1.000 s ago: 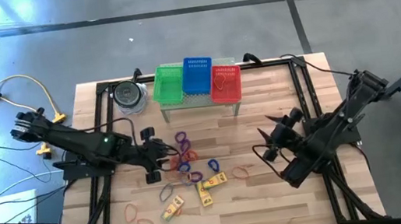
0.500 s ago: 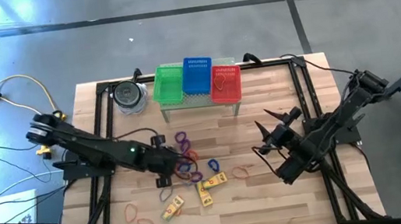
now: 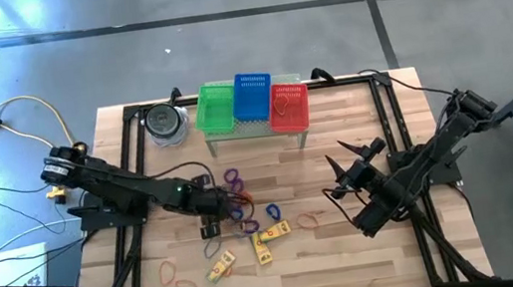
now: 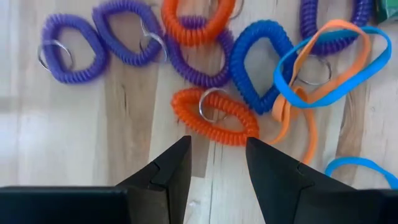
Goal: Pick & Place Office Desk Supplies
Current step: Put the orange spring keychain into the green bin on the shelf, then put the violet spring keychain into the green bin on the shelf
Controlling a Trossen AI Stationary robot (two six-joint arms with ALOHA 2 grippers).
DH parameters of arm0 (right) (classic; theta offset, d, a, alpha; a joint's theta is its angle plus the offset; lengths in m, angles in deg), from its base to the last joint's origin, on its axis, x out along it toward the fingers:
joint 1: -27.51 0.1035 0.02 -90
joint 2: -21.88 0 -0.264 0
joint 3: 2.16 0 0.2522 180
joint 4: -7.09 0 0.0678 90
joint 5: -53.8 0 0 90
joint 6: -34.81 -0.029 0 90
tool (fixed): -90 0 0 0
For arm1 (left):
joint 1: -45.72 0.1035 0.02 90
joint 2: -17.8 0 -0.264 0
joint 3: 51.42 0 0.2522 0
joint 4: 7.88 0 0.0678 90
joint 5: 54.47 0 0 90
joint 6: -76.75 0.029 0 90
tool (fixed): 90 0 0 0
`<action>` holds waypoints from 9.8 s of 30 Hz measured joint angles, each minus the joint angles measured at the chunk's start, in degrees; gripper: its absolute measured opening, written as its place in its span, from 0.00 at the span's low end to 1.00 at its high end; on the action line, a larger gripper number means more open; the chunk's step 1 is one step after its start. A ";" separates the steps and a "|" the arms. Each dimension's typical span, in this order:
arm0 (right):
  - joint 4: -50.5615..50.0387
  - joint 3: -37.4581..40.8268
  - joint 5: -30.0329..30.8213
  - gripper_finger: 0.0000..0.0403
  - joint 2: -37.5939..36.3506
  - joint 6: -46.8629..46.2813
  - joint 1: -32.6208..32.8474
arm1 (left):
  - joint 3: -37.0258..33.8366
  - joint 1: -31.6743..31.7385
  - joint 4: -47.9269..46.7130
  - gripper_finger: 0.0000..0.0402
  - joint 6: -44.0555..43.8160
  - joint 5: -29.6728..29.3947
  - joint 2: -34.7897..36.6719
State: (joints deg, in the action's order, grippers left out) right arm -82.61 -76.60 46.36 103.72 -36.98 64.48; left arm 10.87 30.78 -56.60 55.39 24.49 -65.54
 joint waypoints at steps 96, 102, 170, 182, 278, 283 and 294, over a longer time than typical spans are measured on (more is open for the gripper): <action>1.70 -0.03 -1.66 0.53 0.00 1.53 0.00 | -4.97 5.24 6.12 0.03 -26.45 -3.44 -10.29; 2.06 -0.03 -1.74 0.53 0.00 1.53 0.00 | -2.09 3.76 4.76 0.03 -22.52 -6.31 -8.72; 5.60 0.00 -2.73 0.53 0.02 4.76 -0.02 | 38.62 41.97 -12.33 0.02 -5.04 -16.25 -6.78; 5.79 0.00 -1.56 0.53 0.02 6.10 -0.02 | 38.60 42.21 -15.13 0.02 -5.27 -16.91 -7.58; 11.11 1.70 -3.26 0.53 0.04 10.58 -4.46 | 3.14 14.62 4.23 0.34 19.71 3.25 -1.89; 11.10 1.70 -3.26 0.53 0.04 10.58 -4.46 | 0.19 16.87 8.25 0.34 28.80 2.66 -1.89; 11.54 1.70 -3.47 0.53 0.04 10.58 -4.46 | -0.03 19.67 8.66 0.34 33.14 2.45 -3.12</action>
State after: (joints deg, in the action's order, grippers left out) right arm -71.07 -74.90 42.90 103.76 -26.40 60.02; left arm 10.84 50.45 -47.94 88.52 26.94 -68.66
